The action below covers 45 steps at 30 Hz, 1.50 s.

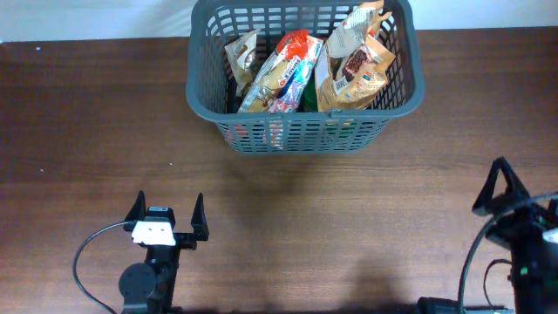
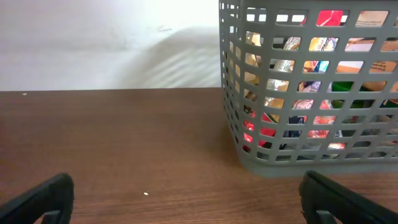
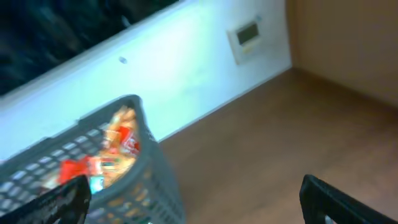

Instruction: Pack container

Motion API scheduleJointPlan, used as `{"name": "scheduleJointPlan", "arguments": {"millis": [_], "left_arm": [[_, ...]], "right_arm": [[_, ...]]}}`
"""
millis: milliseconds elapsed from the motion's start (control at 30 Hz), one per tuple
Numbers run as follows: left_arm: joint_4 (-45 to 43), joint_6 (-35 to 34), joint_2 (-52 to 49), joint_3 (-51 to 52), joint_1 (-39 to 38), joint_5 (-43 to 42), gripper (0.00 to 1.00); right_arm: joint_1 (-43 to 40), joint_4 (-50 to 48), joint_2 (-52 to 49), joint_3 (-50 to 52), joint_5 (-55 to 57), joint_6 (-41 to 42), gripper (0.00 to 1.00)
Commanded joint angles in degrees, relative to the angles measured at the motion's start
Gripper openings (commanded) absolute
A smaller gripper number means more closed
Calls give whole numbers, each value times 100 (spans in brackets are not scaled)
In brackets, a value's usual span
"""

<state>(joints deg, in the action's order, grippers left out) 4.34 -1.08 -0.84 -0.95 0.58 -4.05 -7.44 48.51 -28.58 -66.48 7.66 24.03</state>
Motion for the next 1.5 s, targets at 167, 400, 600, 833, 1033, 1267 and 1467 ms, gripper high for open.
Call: {"name": "scheduleJointPlan", "arguments": {"millis": [167,400,600,833,1033,1267,1467], "left_arm": [[0,87,55,44,33,44,99],[0,87,55,44,33,44,99],[0,87,55,44,33,44,99],[0,87,55,44,33,44,99],[0,85,55,44,33,44,99],[0,87,55,44,33,44,99],[0,87,55,44,33,44,99]], "right_arm": [[520,-387,636,660,11,46,99],[522,-1364,1307,1864,7,20,99],[522,-2135,1840,2892,-297,-1147,99],[522,-2437,2258,3853,-308,-1292,99],[522,-2820,2839,4649,-310,-1331,99],[522,-2822,2839,4909,-293,-1333,99],[522,-2822,2839,5335,-310,-1331,99]]}}
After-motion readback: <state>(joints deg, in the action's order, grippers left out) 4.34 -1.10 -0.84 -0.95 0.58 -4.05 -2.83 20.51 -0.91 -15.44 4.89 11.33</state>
